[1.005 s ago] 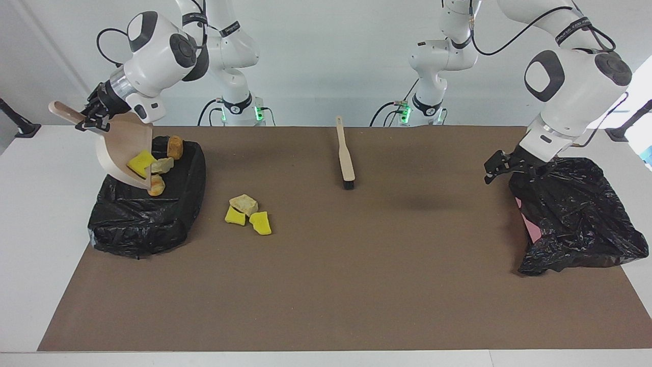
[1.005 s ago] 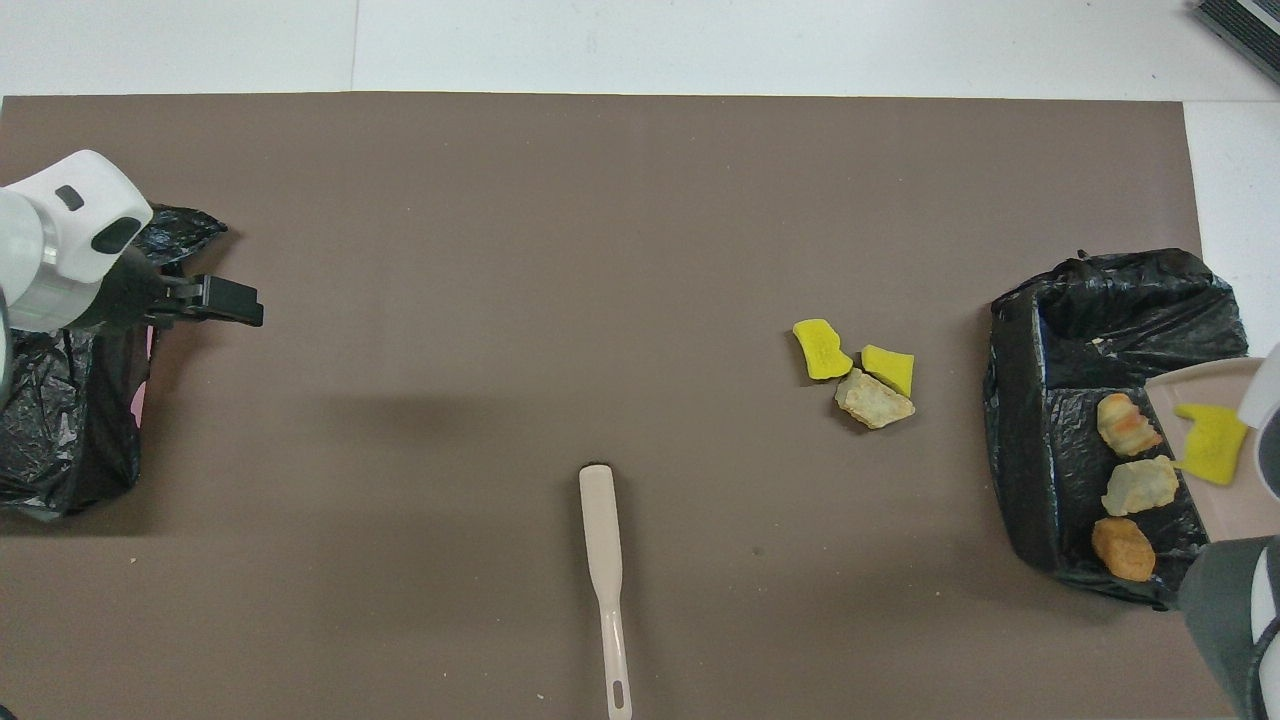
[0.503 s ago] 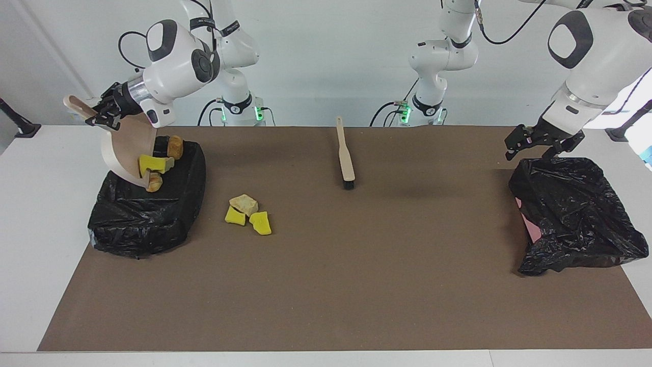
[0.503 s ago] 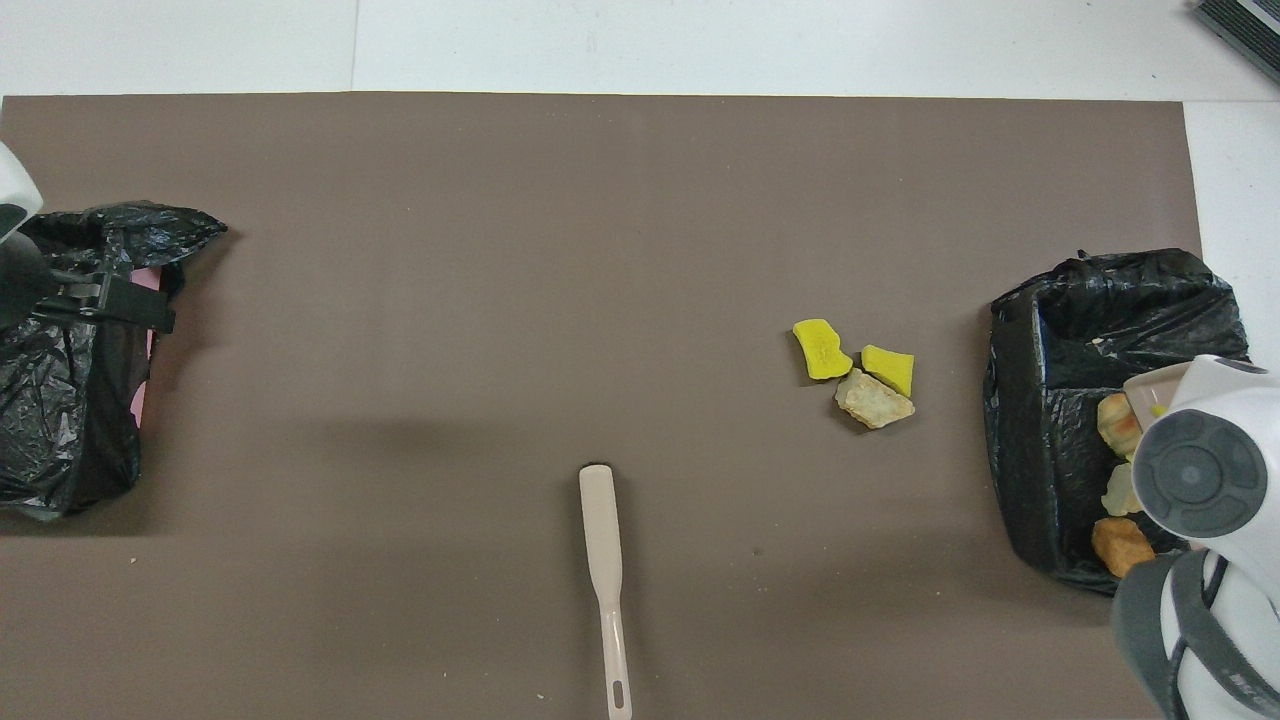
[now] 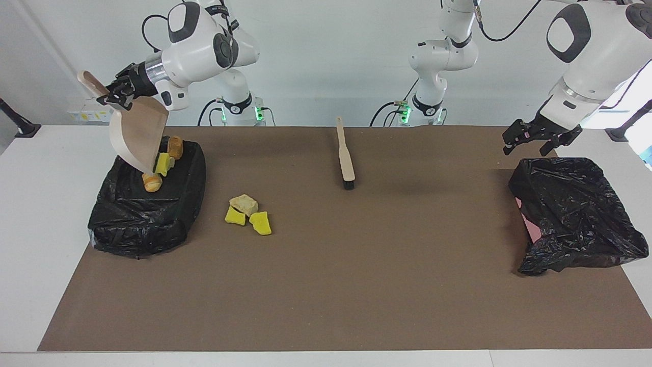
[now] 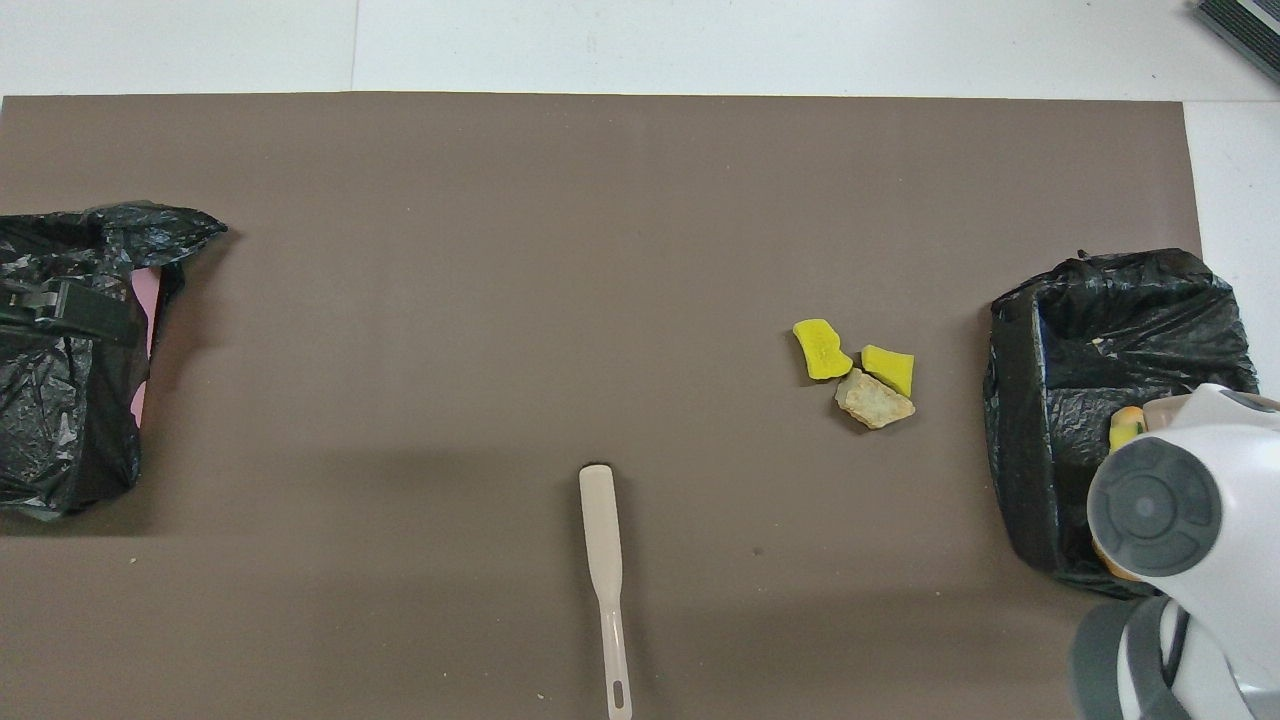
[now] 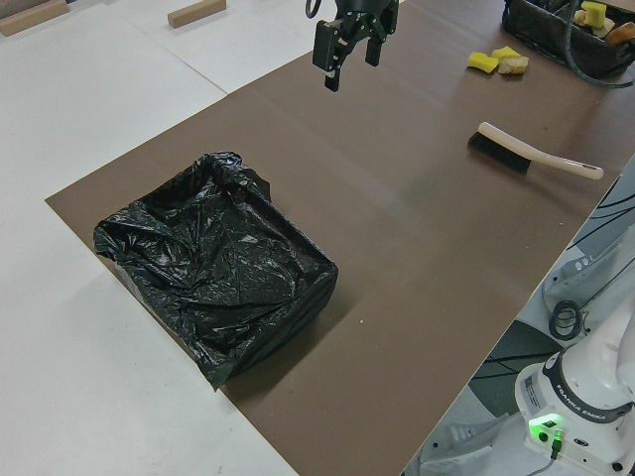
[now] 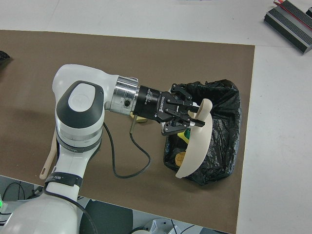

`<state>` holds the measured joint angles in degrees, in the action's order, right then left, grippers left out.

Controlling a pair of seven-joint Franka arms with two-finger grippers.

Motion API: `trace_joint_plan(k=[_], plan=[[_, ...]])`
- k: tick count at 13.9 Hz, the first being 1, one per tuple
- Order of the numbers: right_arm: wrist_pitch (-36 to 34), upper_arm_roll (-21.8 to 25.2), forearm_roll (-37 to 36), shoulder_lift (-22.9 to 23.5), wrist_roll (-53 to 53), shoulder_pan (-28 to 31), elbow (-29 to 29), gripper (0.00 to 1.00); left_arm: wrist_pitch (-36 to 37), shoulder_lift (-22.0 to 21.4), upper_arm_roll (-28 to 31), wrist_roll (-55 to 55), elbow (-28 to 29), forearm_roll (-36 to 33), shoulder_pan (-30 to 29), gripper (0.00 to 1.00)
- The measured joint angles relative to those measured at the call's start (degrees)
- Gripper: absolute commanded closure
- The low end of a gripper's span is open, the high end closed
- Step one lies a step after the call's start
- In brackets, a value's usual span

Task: Sweep and dump trash in bin
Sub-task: 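Lift the empty dustpan away from the bag with the right gripper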

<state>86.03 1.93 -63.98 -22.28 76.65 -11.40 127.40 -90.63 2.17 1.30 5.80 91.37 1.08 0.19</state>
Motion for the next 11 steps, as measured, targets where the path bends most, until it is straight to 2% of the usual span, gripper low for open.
trace_joint_plan(k=[3,6,8,11], plan=[[-2.89,-0.01,7.27,-1.42,0.06,-0.01,-3.59,1.0,0.0,0.0,0.08,-0.01,0.0,0.0,-0.02,0.0],[-2.99,-0.08,16.23,-1.54,-2.88,-0.02,-7.5,1.0,0.0,0.0,0.03,-0.02,0.0,-0.01,-0.02,0.0],[-2.68,-0.22,22.19,-1.46,-9.2,-0.06,-8.41,1.0,0.0,0.0,0.04,-0.03,0.0,-0.01,-0.02,0.0],[1.59,-0.62,33.91,-0.7,-22.05,-0.24,-8.48,1.0,0.0,0.0,0.05,-0.04,0.0,-0.01,-0.02,0.0]])
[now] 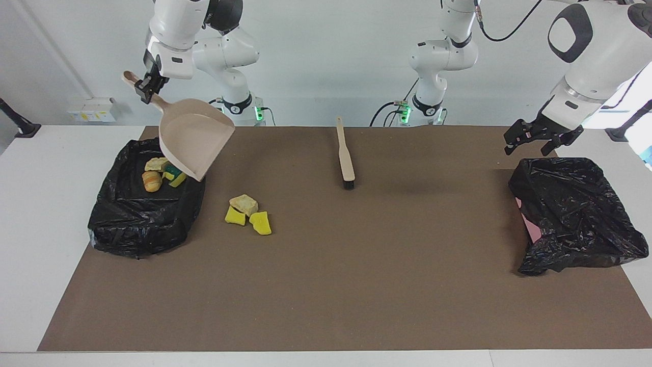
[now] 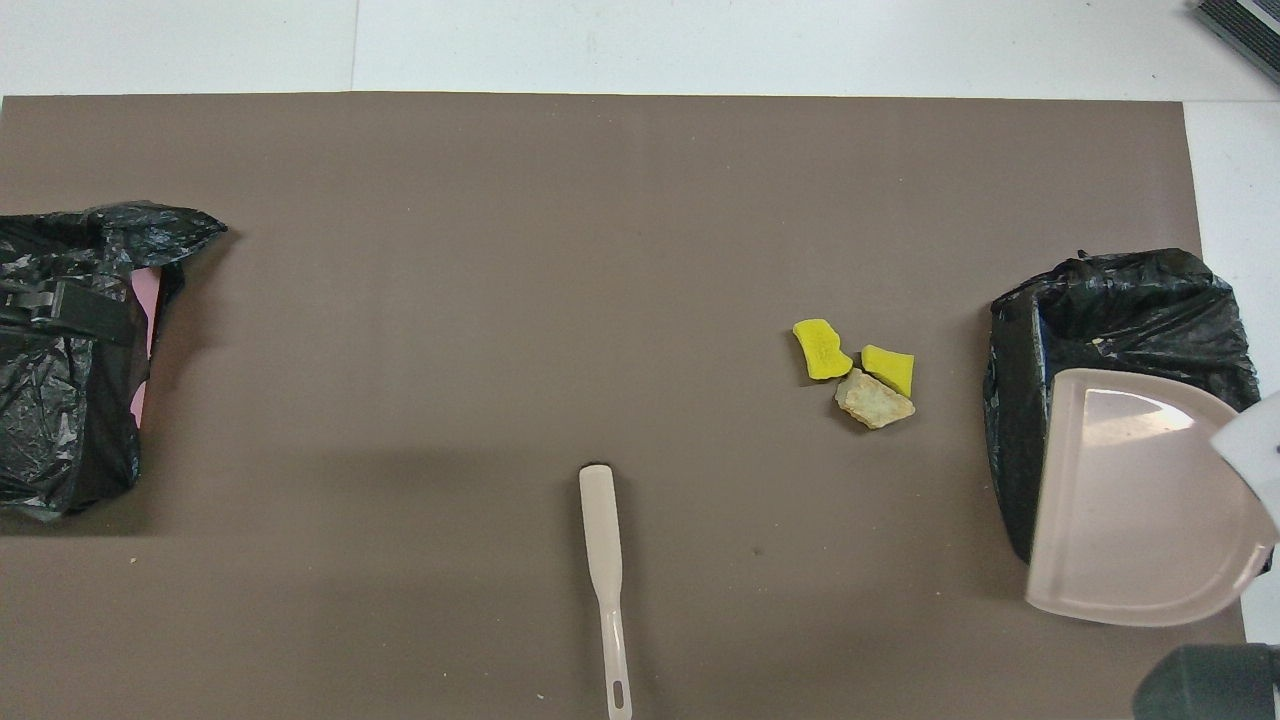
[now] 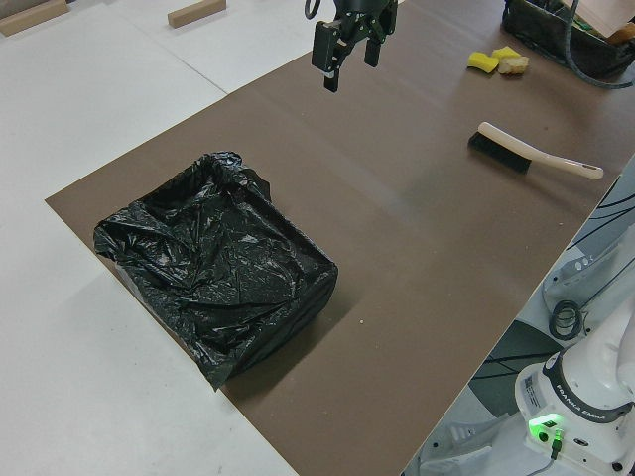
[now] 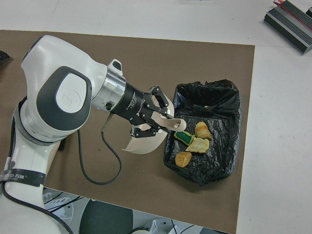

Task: Sweep and dump trash in bin
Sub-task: 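Lift the empty dustpan away from the bag with the right gripper, then set the dustpan down at the table center with the right gripper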

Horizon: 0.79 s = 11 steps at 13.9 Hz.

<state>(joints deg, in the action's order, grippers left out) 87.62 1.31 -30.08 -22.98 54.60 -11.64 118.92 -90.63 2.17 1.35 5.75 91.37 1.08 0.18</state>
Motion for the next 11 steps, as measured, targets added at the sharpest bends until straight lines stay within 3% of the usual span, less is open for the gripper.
trace_joint_plan(k=[3,6,11], plan=[[3.22,-2.78,10.87,3.01,-20.94,-0.85,-0.1,1.0,0.0,0.0,0.0,-0.01,0.0,0.0,0.0,0.0],[6.02,-7.12,16.95,9.66,-43.8,-2.89,-3.33,1.0,0.0,0.0,0.01,-0.02,0.0,0.0,0.0,0.0],[13.0,-11.33,21.15,30.01,-75.06,-10.74,-16.99,1.0,0.0,0.0,-0.02,-0.02,0.0,0.0,0.0,0.0]])
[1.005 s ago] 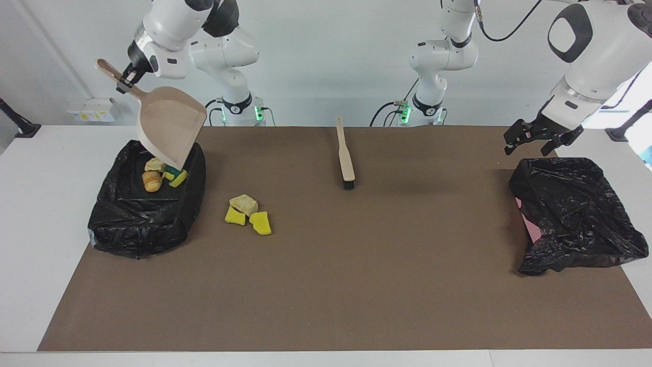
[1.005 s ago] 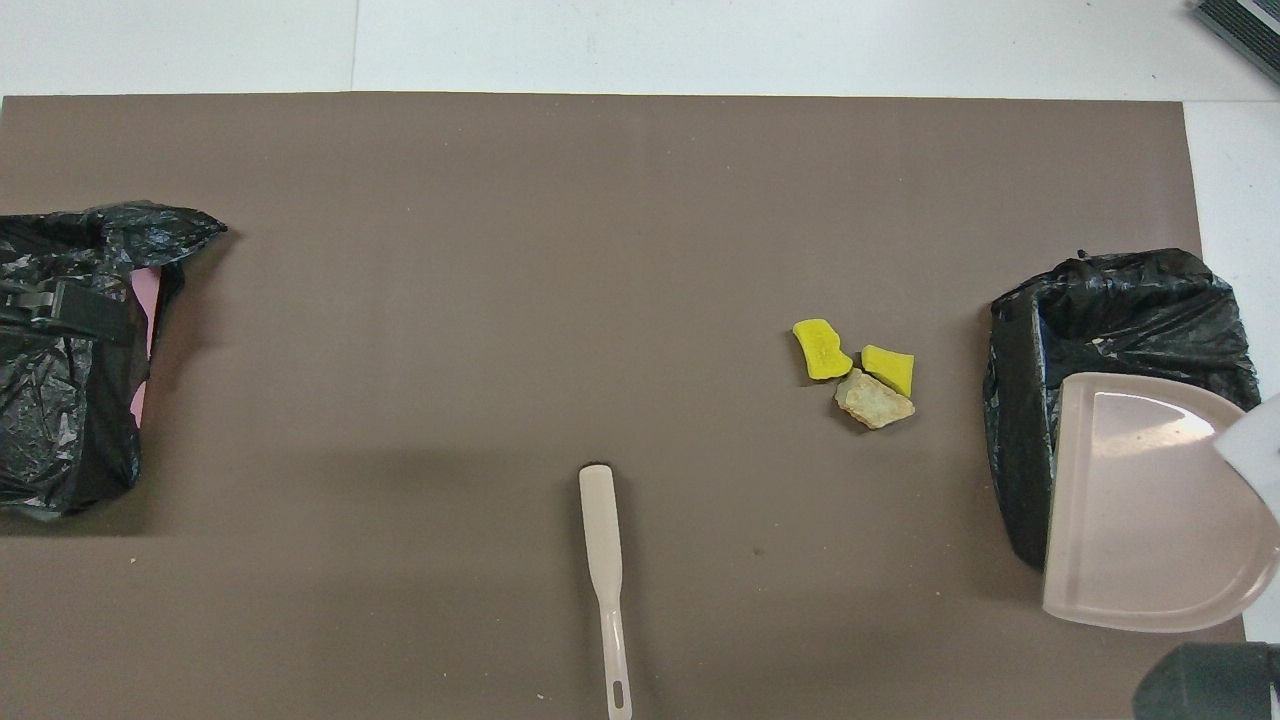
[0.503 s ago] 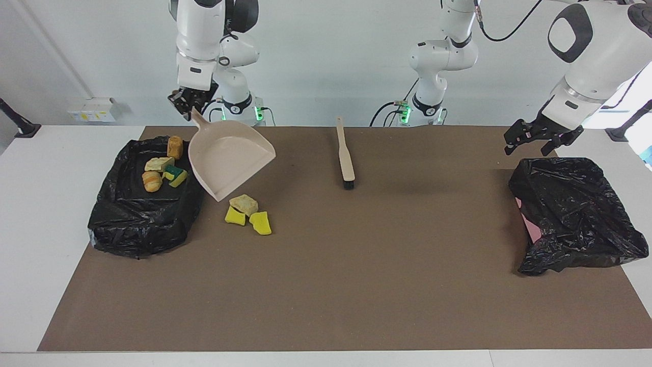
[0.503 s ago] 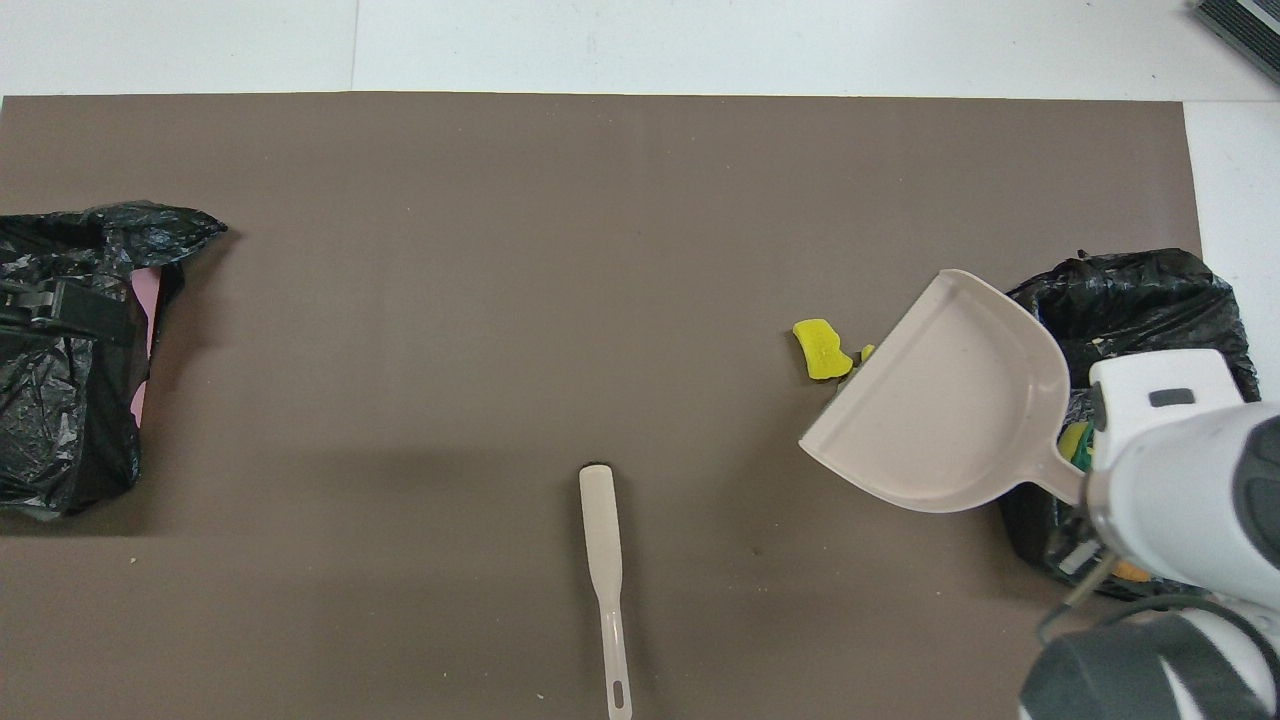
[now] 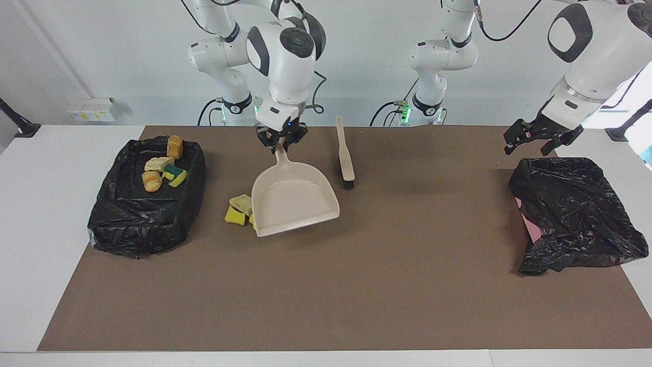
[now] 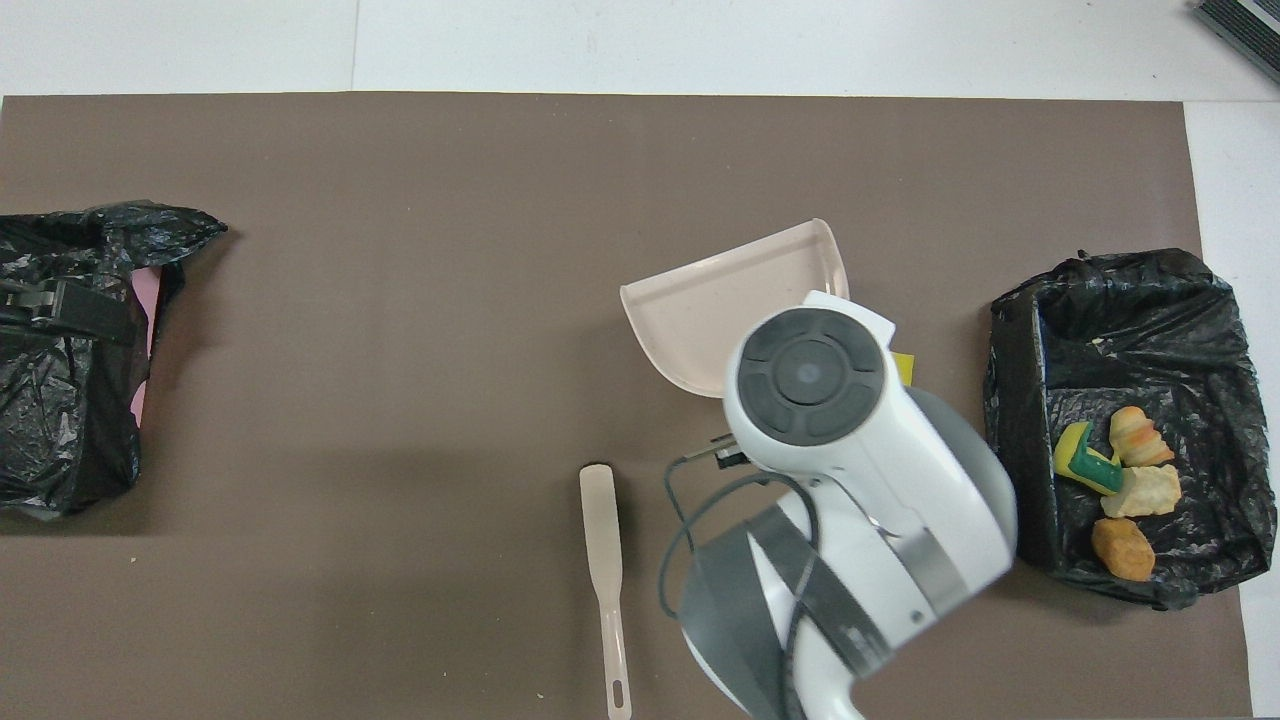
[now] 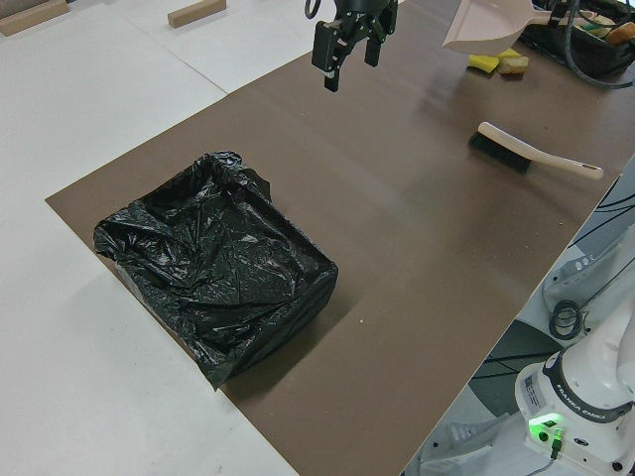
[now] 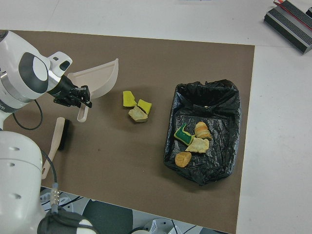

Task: Sweep and dump trash in bin
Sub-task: 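Set the dustpan down at the table center with the right gripper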

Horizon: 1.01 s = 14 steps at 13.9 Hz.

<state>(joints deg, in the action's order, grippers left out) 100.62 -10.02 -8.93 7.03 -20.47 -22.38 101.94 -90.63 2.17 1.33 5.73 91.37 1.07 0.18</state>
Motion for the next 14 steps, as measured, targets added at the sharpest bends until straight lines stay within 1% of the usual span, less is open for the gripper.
trace_joint_plan(k=[2,4,6,8,10,11,12,13,14], plan=[[1.48,0.05,0.79,7.94,-4.96,-1.82,-7.05,1.0,0.0,0.0,0.02,0.0,0.0,0.0,0.0,0.0],[1.62,0.07,0.96,15.75,-9.37,-3.43,-15.66,1.0,0.0,0.0,0.03,-0.01,0.0,0.0,0.0,0.0],[2.39,0.12,0.96,22.55,-11.98,-4.85,-22.66,1.0,0.0,0.0,0.03,-0.01,0.0,0.0,0.0,0.0],[6.21,0.13,0.97,27.27,-13.57,-5.4,-25.99,1.0,0.0,0.0,0.03,-0.01,0.0,0.0,0.0,0.0],[8.76,0.13,0.99,30.04,-14.99,-5.44,-27.02,1.0,0.0,0.0,0.03,-0.01,0.0,0.0,0.0,0.0],[9.53,0.12,1.01,30.74,-15.33,-5.53,-27.05,0.91,0.0,0.0,0.03,-0.01,0.0,0.0,0.0,0.0],[9.79,0.12,1.1,31.04,-15.45,-5.71,-27.06,0.68,0.0,0.0,0.03,-0.01,0.0,0.0,0.0,0.0],[9.81,0.11,1.22,31.05,-15.48,-5.86,-27.07,0.4,0.0,0.0,0.03,-0.01,0.0,0.0,0.0,0.0],[9.81,0.09,1.3,31.03,-15.48,-5.94,-27.11,0.01,0.0,0.0,0.03,-0.01,0.0,0.0,0.0,0.0]])
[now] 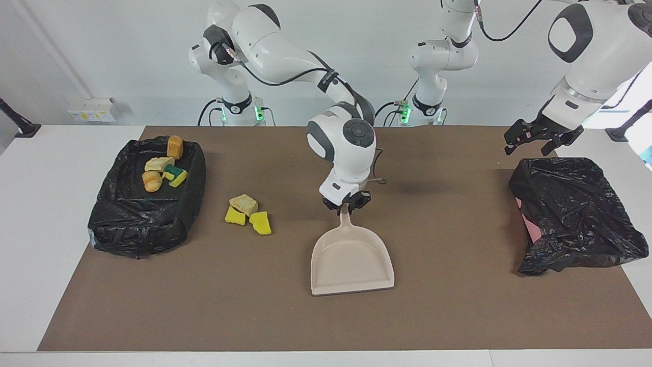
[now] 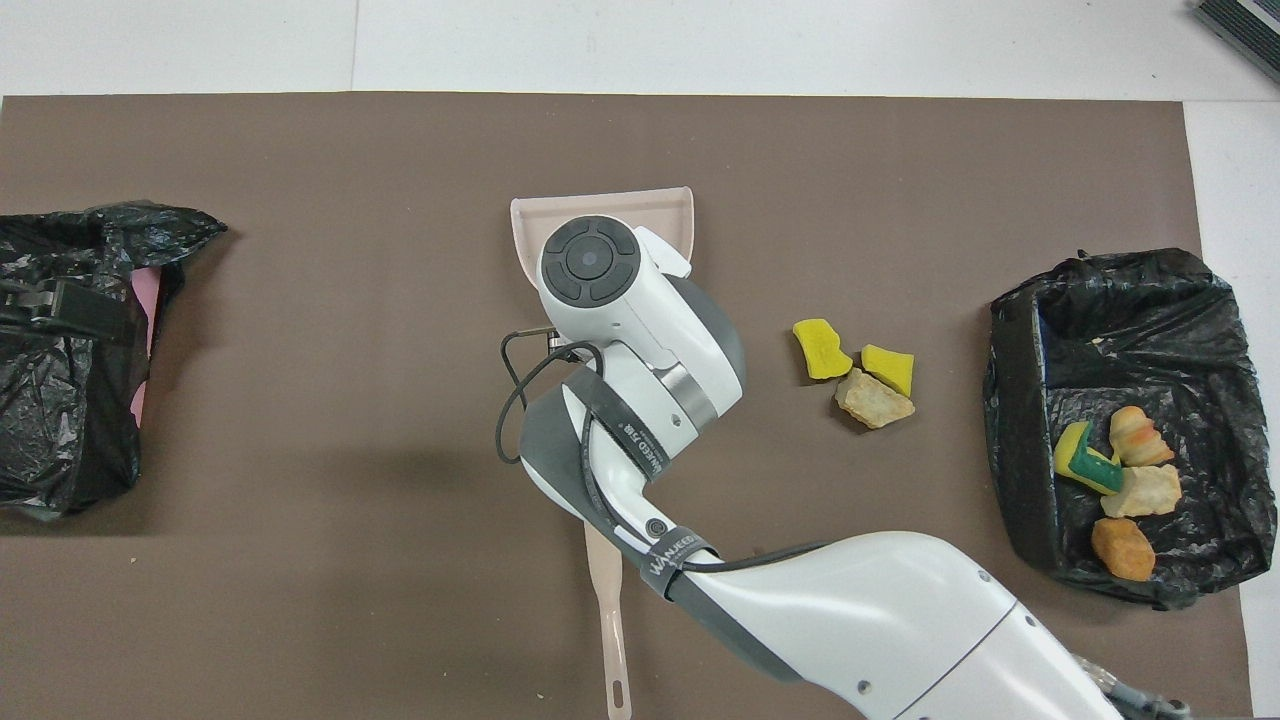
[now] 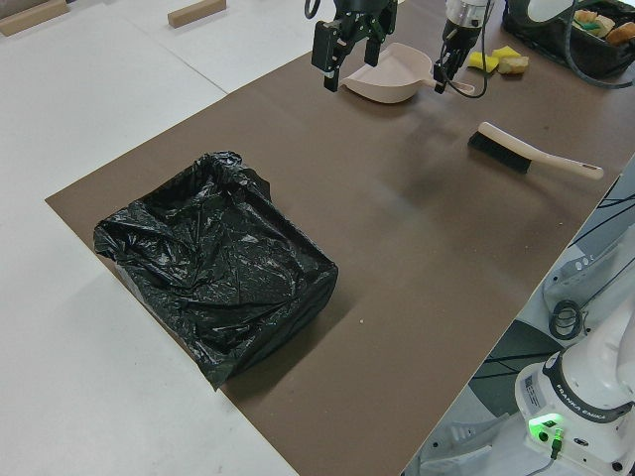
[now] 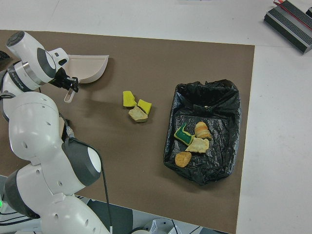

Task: Sweep and dump trash in bin
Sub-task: 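Set the dustpan down at the table center with the right gripper, then grasp the wooden brush handle with the right gripper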

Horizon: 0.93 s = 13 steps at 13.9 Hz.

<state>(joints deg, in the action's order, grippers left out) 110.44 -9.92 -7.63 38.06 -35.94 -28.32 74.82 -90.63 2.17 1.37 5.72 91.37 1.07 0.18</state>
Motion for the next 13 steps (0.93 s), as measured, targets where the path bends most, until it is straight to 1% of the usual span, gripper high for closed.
trace_joint_plan(k=[4,6,7,9,11,13], plan=[[-0.21,-0.11,0.06,-0.89,0.0,-0.38,0.21,0.0,0.0,0.0,0.0,0.0,0.0,0.0,0.0,0.0],[-1.11,-1.0,0.27,-3.98,0.0,-0.65,2.36,0.0,0.0,0.0,0.0,0.0,0.0,0.0,0.0,0.0],[-1.55,-1.61,0.61,-6.63,0.0,-0.72,4.81,0.0,0.0,0.0,0.0,-0.01,0.0,0.0,0.0,0.0],[-2.13,-2.65,3.01,-13.41,0.0,-0.92,11.48,0.0,0.0,0.0,0.0,-0.01,0.0,0.0,0.0,0.0],[-2.55,-3.34,5.51,-21.31,0.0,-1.76,19.52,0.0,0.0,0.0,0.0,-0.01,0.0,0.0,0.0,0.0],[-2.34,-3.7,7.18,-28.51,0.0,-4.35,28.53,0.0,0.0,0.0,0.0,-0.01,0.0,0.0,0.0,0.0]])
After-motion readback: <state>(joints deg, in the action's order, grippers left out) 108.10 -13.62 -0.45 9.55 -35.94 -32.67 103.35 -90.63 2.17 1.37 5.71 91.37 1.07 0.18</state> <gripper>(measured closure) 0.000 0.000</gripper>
